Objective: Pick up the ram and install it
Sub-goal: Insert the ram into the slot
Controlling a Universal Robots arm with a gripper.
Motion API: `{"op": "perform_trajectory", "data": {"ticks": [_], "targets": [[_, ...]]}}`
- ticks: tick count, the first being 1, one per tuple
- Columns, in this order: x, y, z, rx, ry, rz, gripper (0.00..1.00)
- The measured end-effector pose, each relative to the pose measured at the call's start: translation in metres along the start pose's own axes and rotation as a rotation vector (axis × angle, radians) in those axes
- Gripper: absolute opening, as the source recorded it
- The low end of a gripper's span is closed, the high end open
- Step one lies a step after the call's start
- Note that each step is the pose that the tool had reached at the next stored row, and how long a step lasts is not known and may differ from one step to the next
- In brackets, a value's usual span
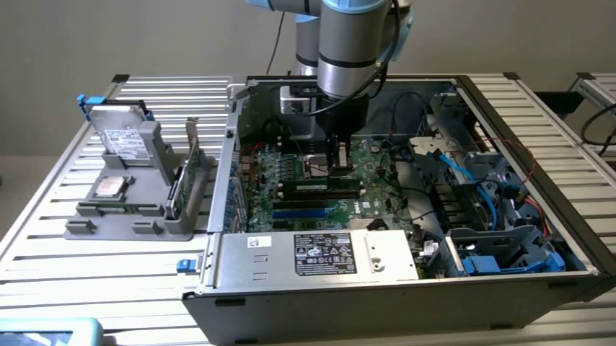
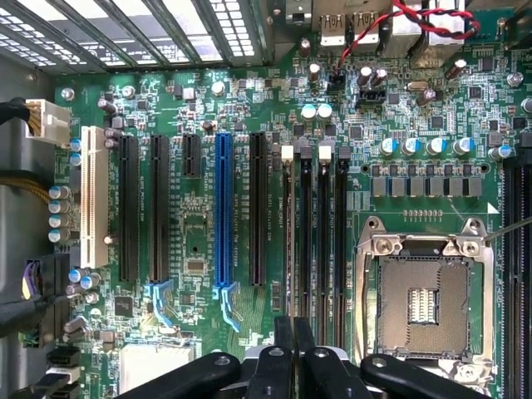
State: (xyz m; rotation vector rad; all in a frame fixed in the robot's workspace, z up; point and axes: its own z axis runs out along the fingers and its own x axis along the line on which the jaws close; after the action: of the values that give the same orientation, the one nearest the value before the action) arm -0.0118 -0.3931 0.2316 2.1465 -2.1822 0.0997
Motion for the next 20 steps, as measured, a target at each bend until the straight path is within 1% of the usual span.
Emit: {"op": "perform_trajectory", "data": {"ticks": [12,20], "targets": [[0.0005,0.0000,0.0001,-0.0004,0.0003,0.000,0.13],[0.0005,-0.0001,0.0002,-0.0002,0.0067,0.000,0.13]]}}
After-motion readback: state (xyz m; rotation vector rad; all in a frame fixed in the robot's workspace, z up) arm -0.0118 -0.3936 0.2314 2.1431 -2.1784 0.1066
